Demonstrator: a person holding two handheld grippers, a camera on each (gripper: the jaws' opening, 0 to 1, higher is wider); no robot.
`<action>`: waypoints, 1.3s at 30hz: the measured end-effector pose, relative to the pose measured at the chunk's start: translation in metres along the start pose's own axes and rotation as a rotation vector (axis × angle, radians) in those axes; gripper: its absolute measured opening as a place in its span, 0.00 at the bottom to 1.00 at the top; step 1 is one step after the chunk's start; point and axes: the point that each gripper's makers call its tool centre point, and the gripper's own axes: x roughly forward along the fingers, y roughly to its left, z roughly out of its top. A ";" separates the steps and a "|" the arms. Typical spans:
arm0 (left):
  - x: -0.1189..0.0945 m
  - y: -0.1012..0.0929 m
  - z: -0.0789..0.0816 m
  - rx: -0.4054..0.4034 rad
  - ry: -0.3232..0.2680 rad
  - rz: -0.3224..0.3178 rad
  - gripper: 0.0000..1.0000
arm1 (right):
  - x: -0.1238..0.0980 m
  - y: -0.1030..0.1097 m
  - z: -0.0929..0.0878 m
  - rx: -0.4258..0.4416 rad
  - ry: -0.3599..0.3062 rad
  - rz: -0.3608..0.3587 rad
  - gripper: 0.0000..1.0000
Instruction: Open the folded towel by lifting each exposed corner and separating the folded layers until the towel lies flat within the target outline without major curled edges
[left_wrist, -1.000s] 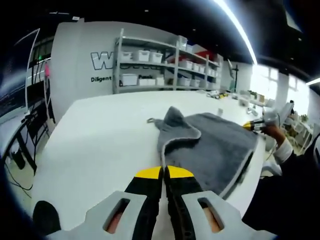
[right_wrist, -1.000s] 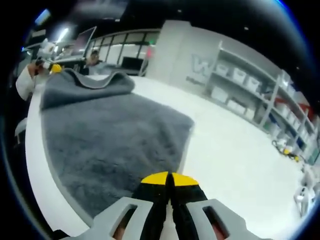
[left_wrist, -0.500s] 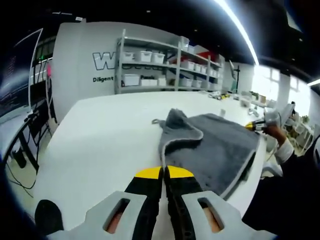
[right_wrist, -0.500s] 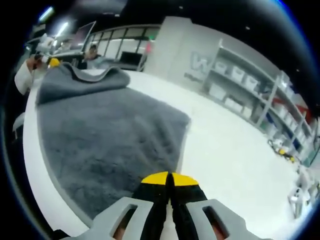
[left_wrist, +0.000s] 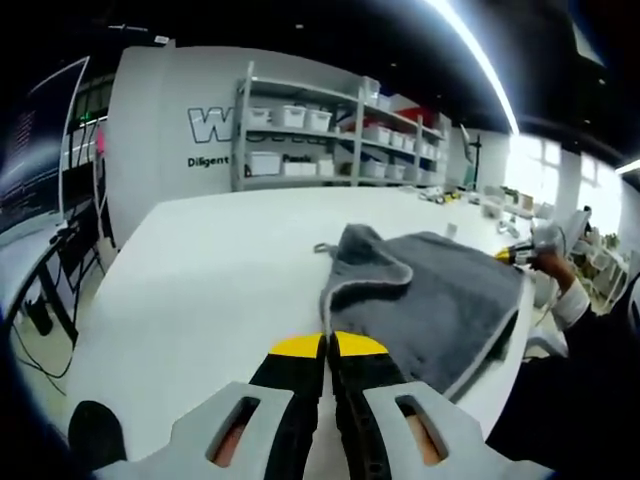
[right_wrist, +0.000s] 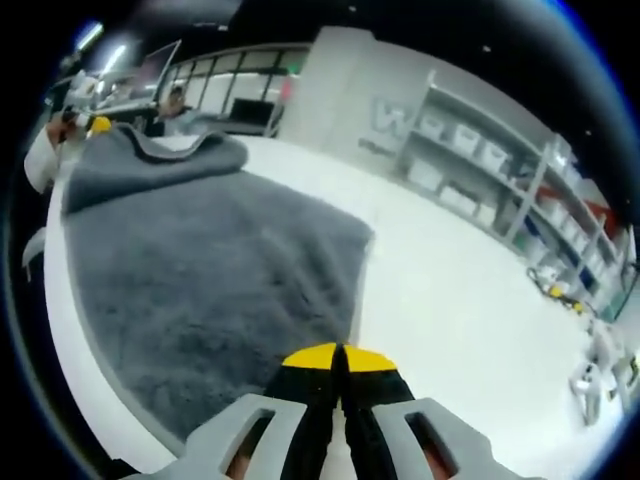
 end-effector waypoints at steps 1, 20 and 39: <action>0.000 0.000 0.000 -0.001 0.001 -0.001 0.02 | -0.001 -0.001 -0.001 0.002 0.002 -0.001 0.00; -0.003 0.003 -0.004 -0.015 0.006 0.007 0.02 | -0.014 -0.013 -0.014 0.030 0.048 -0.046 0.00; -0.018 0.023 -0.009 -0.033 0.024 0.055 0.02 | -0.019 -0.012 -0.019 0.069 0.059 -0.051 0.00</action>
